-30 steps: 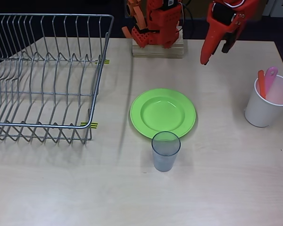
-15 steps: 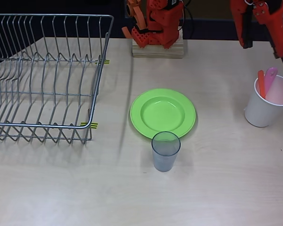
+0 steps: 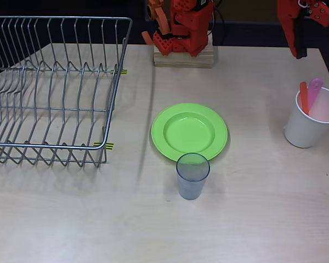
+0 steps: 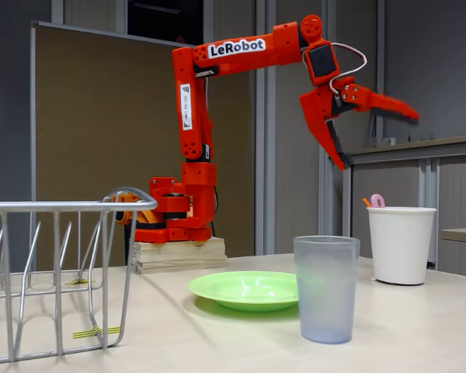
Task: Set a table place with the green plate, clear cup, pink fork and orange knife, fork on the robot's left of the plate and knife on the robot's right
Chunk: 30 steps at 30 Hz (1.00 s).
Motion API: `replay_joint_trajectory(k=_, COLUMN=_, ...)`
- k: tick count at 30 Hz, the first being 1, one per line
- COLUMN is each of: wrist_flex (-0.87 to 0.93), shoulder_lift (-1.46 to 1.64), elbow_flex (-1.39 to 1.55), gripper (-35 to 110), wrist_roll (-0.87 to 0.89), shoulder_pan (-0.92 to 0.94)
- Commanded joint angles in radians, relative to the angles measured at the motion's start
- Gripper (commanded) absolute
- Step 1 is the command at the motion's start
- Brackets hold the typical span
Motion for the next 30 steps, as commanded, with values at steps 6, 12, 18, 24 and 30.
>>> replay_joint_trajectory(k=6, wrist_flex=-0.015, shoulder_lift=0.038, elbow_flex=0.066, gripper=27, wrist_roll=0.33, shoulder_pan=-0.037)
replay_joint_trajectory(k=12, wrist_flex=-0.043, shoulder_lift=0.051, elbow_flex=0.101, gripper=27, wrist_roll=0.422, shoulder_pan=-0.051)
replay_joint_trajectory(k=18, wrist_flex=-0.071, shoulder_lift=0.032, elbow_flex=0.091, gripper=31, wrist_roll=0.391, shoulder_pan=-0.069)
replay_joint_trajectory(k=24, wrist_flex=-0.049, shoulder_lift=0.015, elbow_flex=0.091, gripper=40, wrist_roll=0.623, shoulder_pan=-0.104)
replay_joint_trajectory(k=30, wrist_flex=-0.144, shoulder_lift=-0.067, elbow_flex=0.077, gripper=34, wrist_roll=0.853, shoulder_pan=-0.14)
